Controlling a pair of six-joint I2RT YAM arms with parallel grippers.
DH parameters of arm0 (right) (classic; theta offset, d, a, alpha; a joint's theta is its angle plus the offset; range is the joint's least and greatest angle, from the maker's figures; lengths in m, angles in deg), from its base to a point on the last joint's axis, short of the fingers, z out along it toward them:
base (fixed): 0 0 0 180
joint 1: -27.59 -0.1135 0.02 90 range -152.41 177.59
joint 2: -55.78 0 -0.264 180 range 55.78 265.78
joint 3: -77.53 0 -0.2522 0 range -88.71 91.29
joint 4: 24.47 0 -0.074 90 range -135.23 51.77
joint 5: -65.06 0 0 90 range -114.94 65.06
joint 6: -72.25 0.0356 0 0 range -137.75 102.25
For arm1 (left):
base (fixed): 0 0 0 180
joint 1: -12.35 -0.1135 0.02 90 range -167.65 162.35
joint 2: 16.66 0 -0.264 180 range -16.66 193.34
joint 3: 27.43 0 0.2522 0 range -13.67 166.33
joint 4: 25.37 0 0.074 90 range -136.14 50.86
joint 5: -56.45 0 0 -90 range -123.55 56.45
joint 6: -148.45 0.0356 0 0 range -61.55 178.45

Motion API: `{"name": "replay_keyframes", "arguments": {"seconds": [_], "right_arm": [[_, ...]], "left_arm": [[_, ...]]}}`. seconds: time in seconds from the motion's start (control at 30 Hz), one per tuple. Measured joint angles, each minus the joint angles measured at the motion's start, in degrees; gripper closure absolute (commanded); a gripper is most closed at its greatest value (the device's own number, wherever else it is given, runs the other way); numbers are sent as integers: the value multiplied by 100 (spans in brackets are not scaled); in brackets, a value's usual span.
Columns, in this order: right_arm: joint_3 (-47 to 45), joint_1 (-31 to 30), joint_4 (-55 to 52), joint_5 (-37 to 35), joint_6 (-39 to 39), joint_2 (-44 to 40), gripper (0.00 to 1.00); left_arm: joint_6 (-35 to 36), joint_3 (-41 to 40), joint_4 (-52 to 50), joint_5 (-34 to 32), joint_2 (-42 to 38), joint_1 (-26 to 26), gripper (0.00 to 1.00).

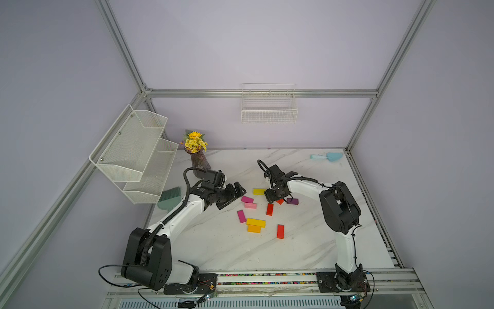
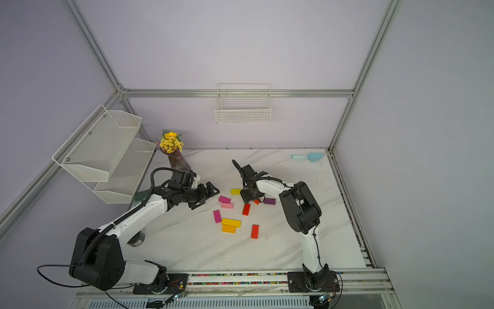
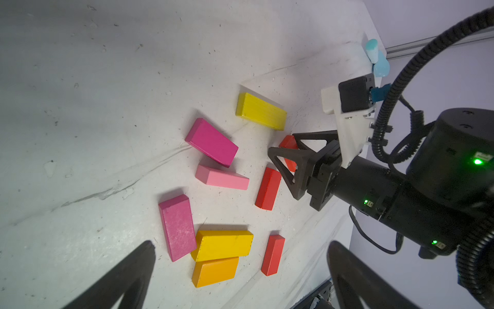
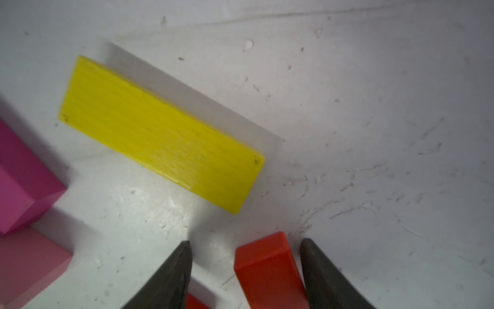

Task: Assemble the letter c with building blocks
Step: Adjust the building block at the center of the board.

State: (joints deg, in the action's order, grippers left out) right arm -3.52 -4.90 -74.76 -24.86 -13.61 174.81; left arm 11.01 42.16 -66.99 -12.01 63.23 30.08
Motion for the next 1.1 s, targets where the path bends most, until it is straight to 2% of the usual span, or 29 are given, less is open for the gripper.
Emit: {"name": "replay_keyframes", "arguments": {"seconds": [0.2,0.53,0.83,1.1], "right_arm": [[-315,-2,31,181,22,-229,37],[-472,-2,-127,2,315,-492,34],[-927,-2,-57,560,1554,-1392,25],[-1576,-59,400,1174,2787,-1482,25]], "left_arm": [[0,0,9,39,9,0,0],[0,90,33,87,68,0,0],[-15,168,87,103,321,0,0],[-164,170,142,260,527,0,0]]}}
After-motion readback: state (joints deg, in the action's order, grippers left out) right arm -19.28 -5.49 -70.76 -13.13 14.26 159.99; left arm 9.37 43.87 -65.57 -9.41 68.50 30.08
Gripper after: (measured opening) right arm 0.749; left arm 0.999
